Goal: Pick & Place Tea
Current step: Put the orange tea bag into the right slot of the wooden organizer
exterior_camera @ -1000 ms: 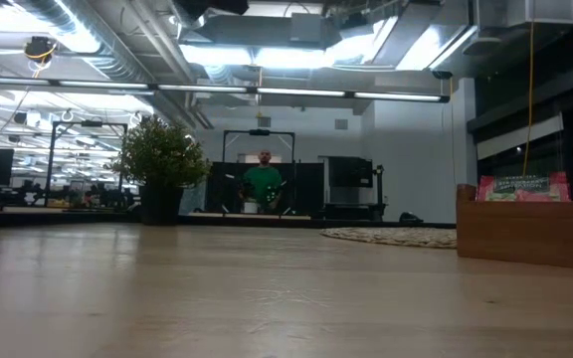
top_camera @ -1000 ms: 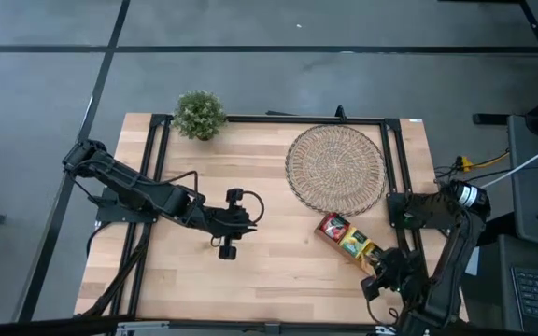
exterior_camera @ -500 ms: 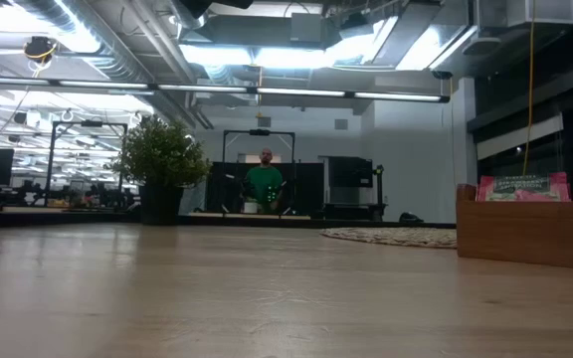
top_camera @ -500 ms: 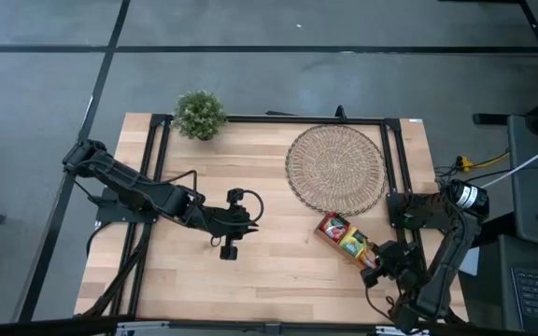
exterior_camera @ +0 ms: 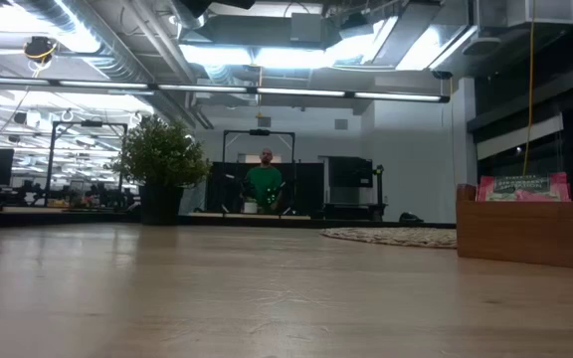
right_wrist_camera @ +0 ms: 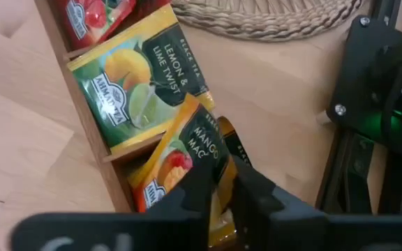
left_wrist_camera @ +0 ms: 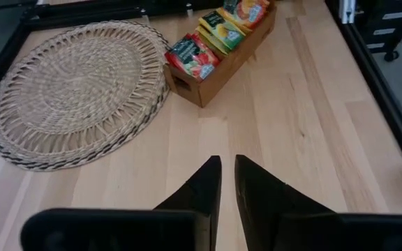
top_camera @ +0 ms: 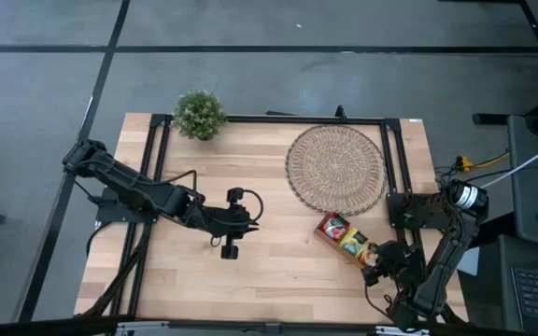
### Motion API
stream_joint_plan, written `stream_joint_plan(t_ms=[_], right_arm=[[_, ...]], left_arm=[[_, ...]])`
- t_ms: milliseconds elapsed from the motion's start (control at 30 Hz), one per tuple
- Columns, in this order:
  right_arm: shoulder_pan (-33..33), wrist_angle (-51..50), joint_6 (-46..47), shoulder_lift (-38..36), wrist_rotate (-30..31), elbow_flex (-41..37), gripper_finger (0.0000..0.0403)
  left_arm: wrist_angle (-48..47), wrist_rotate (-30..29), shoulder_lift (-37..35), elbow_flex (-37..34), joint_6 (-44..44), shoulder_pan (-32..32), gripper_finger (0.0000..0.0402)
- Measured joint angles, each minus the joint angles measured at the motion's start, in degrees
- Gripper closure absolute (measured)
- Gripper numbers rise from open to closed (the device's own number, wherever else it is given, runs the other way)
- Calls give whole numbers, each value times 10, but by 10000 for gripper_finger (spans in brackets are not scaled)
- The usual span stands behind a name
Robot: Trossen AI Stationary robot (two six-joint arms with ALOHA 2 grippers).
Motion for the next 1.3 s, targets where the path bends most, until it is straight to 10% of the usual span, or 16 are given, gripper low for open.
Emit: stream_joint_plan(t_ms=[533,933,1300], right_arm=[[-11,-61,-2,0,-48,58,248],[-44,20,-66,-5,-34,95,389],[-45,39,-47,-3,-67,56,396]], left_arm=[[0,-20,0,0,2,0,364],[0,-21,0,0,2,0,363],[0,-21,0,0,2,0,359]])
